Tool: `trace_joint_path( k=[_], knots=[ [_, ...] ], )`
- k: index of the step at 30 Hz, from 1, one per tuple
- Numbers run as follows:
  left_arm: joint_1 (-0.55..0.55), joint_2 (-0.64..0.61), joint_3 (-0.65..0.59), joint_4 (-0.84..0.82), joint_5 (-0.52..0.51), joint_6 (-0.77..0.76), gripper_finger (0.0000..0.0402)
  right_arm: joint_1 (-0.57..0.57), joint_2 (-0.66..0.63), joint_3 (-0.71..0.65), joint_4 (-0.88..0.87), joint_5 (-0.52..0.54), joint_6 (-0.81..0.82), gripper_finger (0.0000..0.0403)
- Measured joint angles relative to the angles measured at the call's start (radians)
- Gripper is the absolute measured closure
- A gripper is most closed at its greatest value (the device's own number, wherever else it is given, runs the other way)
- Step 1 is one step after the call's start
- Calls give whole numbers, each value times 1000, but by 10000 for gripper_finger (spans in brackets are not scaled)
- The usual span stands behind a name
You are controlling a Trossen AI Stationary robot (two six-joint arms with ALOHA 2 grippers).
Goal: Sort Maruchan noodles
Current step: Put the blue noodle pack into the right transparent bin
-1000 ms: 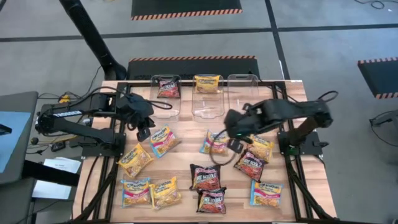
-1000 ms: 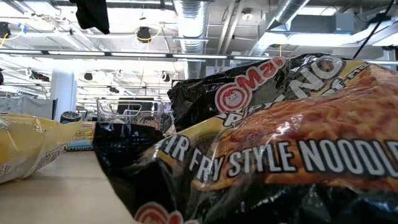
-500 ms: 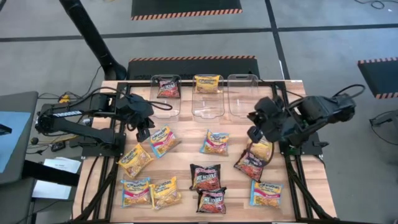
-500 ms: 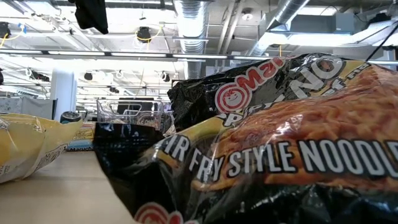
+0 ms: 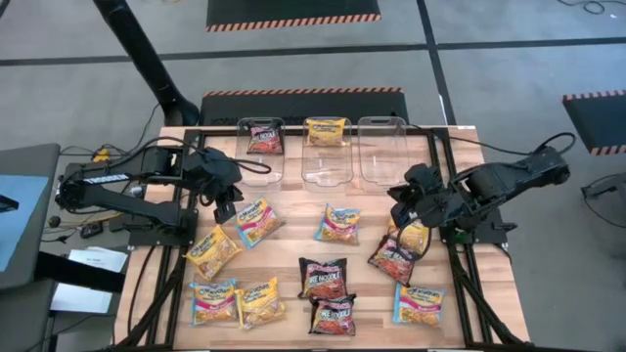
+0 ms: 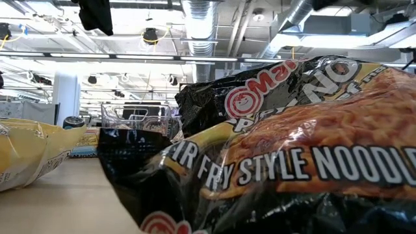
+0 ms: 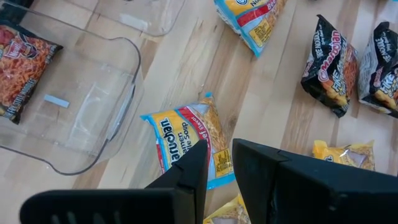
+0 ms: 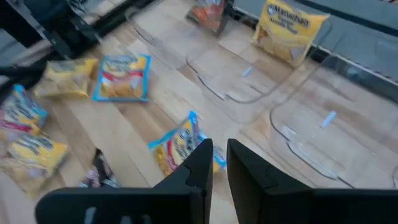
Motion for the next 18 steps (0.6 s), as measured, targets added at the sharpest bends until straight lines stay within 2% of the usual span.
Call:
trace_joint_path(
  k=[4,11,18],
  knots=[
    [0,0,0,0,0,-1,340,-21,-3,-45,-2,-8,13,330],
    [0,0,0,0,0,-1,340,-101,30,-50,8,-119,-7,330],
    [0,0,0,0,0,-2,340,-192,82,-49,133,-277,-151,330]
  ],
)
